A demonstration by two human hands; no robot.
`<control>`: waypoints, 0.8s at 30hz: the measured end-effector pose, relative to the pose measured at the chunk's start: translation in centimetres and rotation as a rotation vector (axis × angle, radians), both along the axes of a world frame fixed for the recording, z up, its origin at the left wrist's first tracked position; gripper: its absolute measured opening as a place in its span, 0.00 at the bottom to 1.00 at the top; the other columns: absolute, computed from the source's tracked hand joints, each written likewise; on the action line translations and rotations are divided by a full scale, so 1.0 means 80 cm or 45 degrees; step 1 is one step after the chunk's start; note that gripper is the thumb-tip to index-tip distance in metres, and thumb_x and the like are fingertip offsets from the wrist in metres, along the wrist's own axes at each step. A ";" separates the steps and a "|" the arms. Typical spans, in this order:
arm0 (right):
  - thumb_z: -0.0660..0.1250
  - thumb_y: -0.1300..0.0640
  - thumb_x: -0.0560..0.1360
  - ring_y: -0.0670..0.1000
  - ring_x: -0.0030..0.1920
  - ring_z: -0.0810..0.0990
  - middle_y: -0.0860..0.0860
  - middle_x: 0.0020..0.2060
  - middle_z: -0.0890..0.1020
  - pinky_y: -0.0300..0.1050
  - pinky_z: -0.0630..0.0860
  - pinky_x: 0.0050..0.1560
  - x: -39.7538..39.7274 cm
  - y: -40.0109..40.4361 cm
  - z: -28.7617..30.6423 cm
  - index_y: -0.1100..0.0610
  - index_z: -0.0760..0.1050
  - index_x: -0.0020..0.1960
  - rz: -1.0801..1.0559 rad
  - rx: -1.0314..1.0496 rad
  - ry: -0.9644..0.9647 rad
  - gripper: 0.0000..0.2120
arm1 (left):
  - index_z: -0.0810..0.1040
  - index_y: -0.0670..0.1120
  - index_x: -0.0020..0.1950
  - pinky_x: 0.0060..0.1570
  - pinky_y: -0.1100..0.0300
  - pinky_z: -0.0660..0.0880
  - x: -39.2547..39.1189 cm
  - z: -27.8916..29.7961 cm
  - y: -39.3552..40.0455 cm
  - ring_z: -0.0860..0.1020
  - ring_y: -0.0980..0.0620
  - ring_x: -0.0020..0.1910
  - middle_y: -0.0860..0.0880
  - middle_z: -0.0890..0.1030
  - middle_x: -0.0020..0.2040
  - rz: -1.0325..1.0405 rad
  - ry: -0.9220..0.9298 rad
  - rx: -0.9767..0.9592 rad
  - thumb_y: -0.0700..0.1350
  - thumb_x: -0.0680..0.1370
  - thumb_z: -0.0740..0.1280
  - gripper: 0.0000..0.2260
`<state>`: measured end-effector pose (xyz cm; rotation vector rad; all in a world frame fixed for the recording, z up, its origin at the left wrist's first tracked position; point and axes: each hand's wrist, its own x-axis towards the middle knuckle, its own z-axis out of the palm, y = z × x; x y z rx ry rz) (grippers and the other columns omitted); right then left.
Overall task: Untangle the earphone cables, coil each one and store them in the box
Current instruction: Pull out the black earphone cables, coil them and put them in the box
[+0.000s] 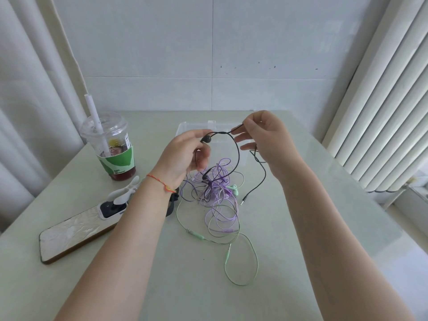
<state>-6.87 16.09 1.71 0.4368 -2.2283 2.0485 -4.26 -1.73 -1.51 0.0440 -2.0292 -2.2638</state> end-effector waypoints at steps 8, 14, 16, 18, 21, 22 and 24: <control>0.61 0.64 0.80 0.52 0.38 0.82 0.54 0.40 0.85 0.43 0.77 0.39 0.006 -0.002 -0.003 0.60 0.72 0.46 0.306 0.308 0.023 0.04 | 0.72 0.44 0.52 0.25 0.64 0.52 -0.003 -0.002 0.008 0.57 0.55 0.20 0.54 0.62 0.25 0.268 0.065 0.051 0.31 0.75 0.50 0.15; 0.63 0.64 0.79 0.51 0.37 0.81 0.55 0.40 0.85 0.41 0.76 0.38 0.012 -0.002 0.000 0.59 0.75 0.45 0.421 0.531 0.036 0.05 | 0.76 0.40 0.57 0.24 0.64 0.53 -0.007 -0.009 0.001 0.58 0.54 0.21 0.53 0.64 0.26 0.263 0.122 -0.063 0.31 0.76 0.50 0.18; 0.63 0.64 0.79 0.51 0.37 0.81 0.56 0.40 0.85 0.39 0.76 0.38 0.015 -0.002 0.001 0.58 0.74 0.45 0.460 0.553 0.039 0.05 | 0.77 0.42 0.53 0.23 0.65 0.56 -0.010 -0.010 -0.003 0.60 0.54 0.20 0.52 0.66 0.27 0.348 0.135 -0.106 0.31 0.75 0.51 0.18; 0.63 0.64 0.79 0.51 0.36 0.81 0.56 0.39 0.85 0.40 0.76 0.37 0.014 -0.003 0.002 0.59 0.74 0.46 0.421 0.509 0.063 0.04 | 0.77 0.44 0.51 0.23 0.64 0.62 -0.012 -0.013 -0.006 0.65 0.53 0.20 0.49 0.69 0.29 0.471 0.106 -0.226 0.31 0.74 0.51 0.18; 0.62 0.65 0.79 0.51 0.34 0.80 0.53 0.36 0.84 0.41 0.76 0.35 0.010 -0.002 0.004 0.59 0.73 0.45 0.284 0.394 0.085 0.05 | 0.76 0.47 0.56 0.35 0.59 0.72 -0.016 -0.020 -0.019 0.77 0.49 0.34 0.45 0.77 0.42 0.598 -0.056 -0.395 0.35 0.74 0.53 0.17; 0.62 0.65 0.79 0.51 0.34 0.80 0.53 0.36 0.84 0.40 0.76 0.35 0.009 -0.001 0.004 0.59 0.73 0.45 0.254 0.373 0.084 0.06 | 0.76 0.49 0.58 0.43 0.56 0.75 -0.016 -0.021 -0.024 0.78 0.46 0.42 0.44 0.76 0.51 0.607 -0.115 -0.510 0.38 0.74 0.54 0.18; 0.62 0.65 0.79 0.51 0.34 0.81 0.53 0.37 0.84 0.40 0.77 0.35 0.008 0.001 0.004 0.59 0.74 0.45 0.241 0.352 0.073 0.05 | 0.75 0.52 0.63 0.58 0.53 0.73 -0.014 -0.019 -0.026 0.76 0.44 0.54 0.45 0.72 0.61 0.568 -0.140 -0.654 0.44 0.73 0.57 0.20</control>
